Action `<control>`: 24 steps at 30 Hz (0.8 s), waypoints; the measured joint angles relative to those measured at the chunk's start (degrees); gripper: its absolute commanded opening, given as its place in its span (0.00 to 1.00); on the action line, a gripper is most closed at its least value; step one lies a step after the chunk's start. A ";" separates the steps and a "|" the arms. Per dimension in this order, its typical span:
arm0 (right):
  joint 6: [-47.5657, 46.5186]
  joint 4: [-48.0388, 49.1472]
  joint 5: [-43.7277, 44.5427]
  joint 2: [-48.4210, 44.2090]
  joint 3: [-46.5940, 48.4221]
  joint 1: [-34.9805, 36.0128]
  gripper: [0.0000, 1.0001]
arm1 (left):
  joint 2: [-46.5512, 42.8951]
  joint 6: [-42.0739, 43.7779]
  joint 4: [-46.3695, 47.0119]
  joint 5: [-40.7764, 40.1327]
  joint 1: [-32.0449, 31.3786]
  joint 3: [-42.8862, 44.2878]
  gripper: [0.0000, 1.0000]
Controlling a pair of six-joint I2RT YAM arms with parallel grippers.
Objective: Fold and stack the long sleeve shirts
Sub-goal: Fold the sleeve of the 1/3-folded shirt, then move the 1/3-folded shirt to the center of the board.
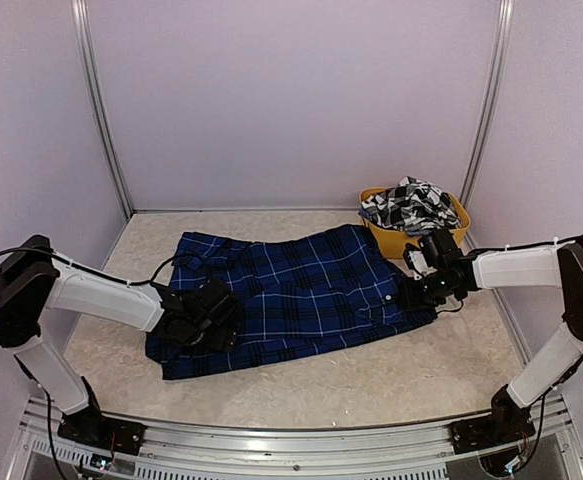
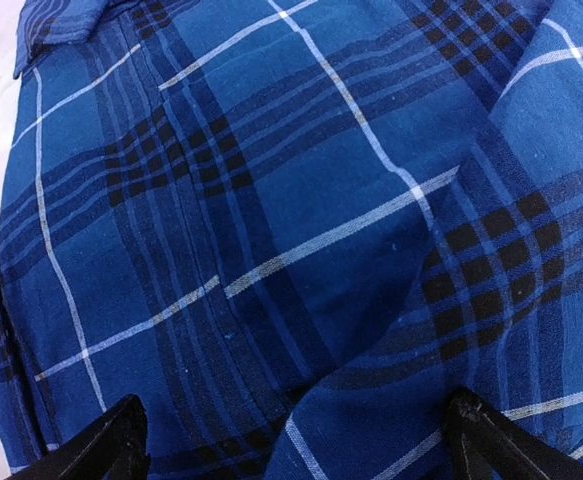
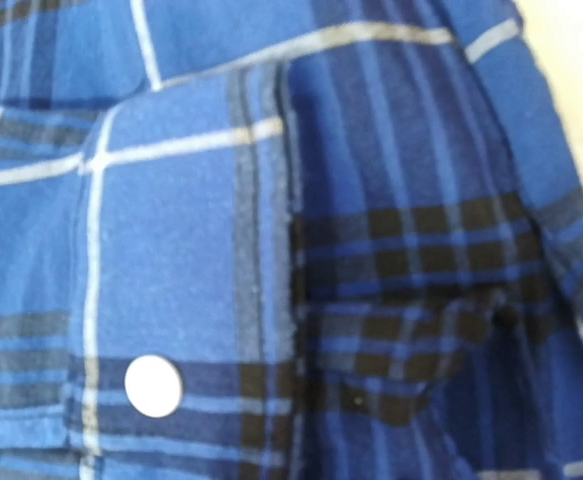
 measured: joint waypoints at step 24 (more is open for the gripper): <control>9.57 7.67 -4.26 -7.39 -14.12 0.59 0.35 | -5.05 -8.55 0.35 0.68 -4.07 -6.19 0.99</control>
